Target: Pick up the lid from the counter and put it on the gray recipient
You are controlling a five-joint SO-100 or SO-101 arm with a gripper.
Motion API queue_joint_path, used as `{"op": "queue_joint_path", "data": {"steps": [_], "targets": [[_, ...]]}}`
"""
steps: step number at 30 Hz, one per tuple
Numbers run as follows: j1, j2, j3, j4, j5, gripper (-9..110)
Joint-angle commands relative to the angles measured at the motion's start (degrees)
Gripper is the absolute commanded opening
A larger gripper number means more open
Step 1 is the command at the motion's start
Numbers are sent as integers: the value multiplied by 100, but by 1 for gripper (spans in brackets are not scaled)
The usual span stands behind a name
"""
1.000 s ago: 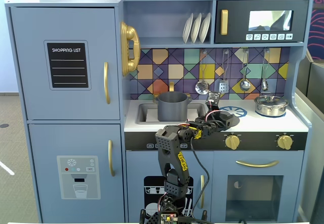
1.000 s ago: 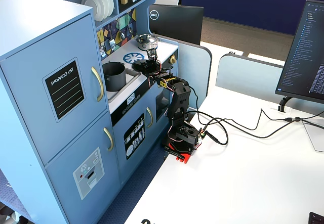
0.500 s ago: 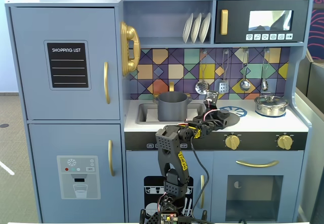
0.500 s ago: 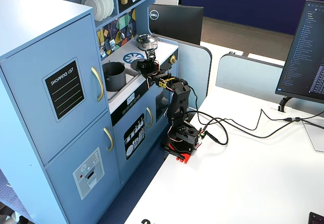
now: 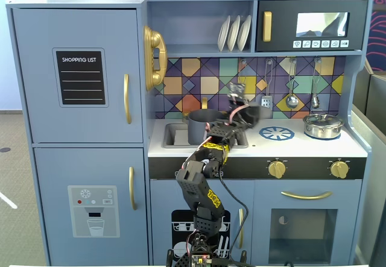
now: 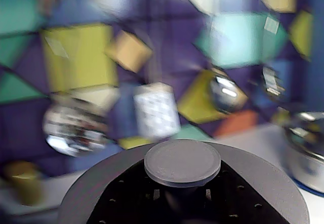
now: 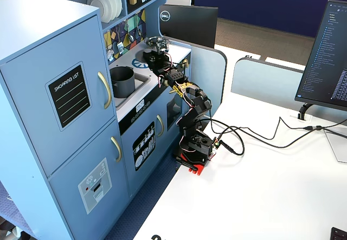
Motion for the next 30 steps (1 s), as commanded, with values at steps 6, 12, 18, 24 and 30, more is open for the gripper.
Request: {"op": "queue_joint_path", "data": {"steps": [6, 12, 18, 24, 30], "targets": [[-1195, 527, -905, 870, -9, 0], [-1802, 281, -896, 896, -53, 0], [-2162, 70, -879, 835, -158, 0], [-2276, -281, -879, 606, -193, 0], [-2294, -466, -870, 562, -193, 0]]}}
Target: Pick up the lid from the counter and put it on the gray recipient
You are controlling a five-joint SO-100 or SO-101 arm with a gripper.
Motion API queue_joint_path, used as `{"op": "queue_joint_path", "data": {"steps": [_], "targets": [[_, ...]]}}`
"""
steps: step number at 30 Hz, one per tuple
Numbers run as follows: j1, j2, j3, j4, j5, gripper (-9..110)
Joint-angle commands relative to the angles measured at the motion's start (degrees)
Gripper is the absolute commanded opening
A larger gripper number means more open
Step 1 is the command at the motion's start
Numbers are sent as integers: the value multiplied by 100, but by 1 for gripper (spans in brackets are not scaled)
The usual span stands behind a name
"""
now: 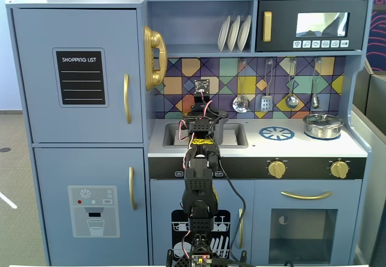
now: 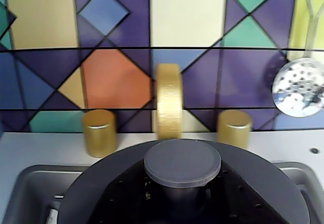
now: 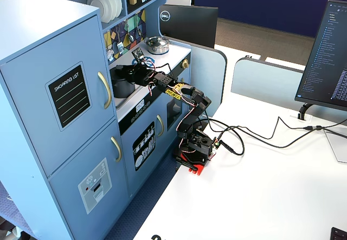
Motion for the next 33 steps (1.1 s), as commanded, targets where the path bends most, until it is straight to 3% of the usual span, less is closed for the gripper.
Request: {"op": "queue_joint_path", "data": {"steps": [1, 15, 26, 33], "targets": [[-35, -18, -413, -290, -53, 0], [0, 167, 44, -264, -193, 0], [44, 510, 422, -272, 9, 23], [167, 519, 18, -334, -167, 27]]}}
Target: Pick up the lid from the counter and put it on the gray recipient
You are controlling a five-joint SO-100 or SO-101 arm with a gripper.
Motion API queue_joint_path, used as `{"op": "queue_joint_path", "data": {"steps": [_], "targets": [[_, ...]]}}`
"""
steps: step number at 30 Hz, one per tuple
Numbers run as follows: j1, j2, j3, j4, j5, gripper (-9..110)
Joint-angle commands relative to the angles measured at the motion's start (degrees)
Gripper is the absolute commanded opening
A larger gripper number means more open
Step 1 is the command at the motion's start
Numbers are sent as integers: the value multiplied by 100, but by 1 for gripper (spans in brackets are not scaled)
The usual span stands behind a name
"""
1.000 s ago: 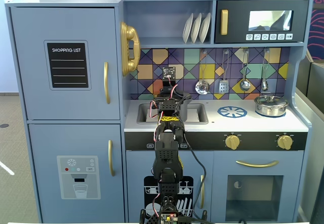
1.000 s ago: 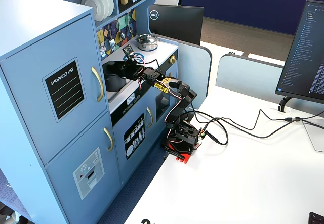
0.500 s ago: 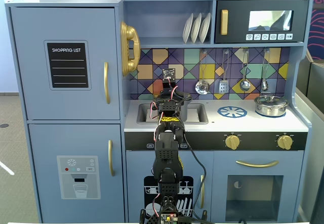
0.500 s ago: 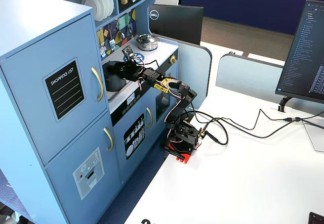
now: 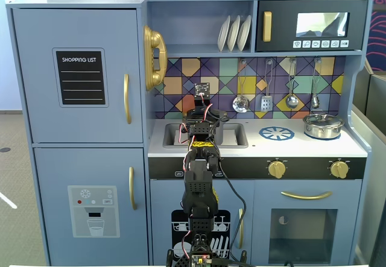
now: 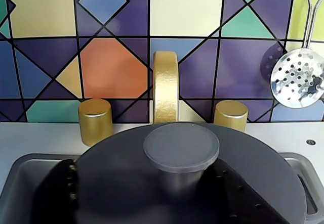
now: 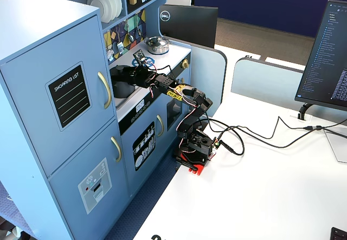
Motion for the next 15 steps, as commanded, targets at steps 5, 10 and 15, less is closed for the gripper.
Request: {"op": "queue_joint_path", "data": {"steps": [5, 10, 15], "targets": [[185, 404, -694, -35, -70, 36], [431, 729, -606, 97, -88, 38], [554, 1107, -633, 431, -18, 38]]}}
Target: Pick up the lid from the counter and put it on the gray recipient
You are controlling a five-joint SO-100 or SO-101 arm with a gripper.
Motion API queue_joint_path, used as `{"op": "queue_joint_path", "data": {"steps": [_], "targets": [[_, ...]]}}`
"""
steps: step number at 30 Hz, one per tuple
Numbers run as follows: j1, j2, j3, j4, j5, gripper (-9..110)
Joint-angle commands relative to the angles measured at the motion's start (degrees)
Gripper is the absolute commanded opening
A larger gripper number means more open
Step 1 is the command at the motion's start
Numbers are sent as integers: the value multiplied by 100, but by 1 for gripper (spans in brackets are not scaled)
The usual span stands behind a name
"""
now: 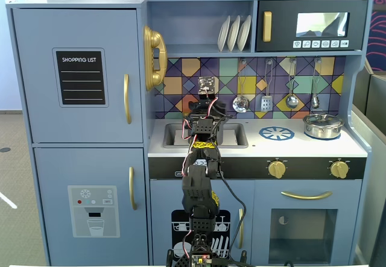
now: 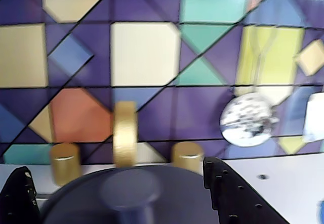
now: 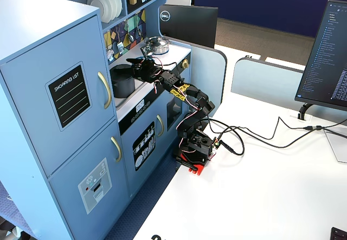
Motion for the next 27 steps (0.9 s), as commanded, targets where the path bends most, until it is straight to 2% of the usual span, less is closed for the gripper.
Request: {"op": "queue_joint_path", "data": {"steps": [1, 4, 8, 11, 15, 17, 20, 25, 27], "targets": [[62, 589, -413, 237, 62, 37], [-88, 1239, -378, 879, 185, 35], [-475, 2522, -202, 2777, 272, 29], [-677, 3331, 44, 4131, 229, 17], [-659, 3999, 729, 5212, 466, 1], [-633, 4210, 1143, 5669, 677, 0], [-756, 4456, 1978, 5985, 976, 0], [-932, 4790, 3647, 5739, 1591, 0], [-940, 4913, 4315, 5722, 1310, 0]]}}
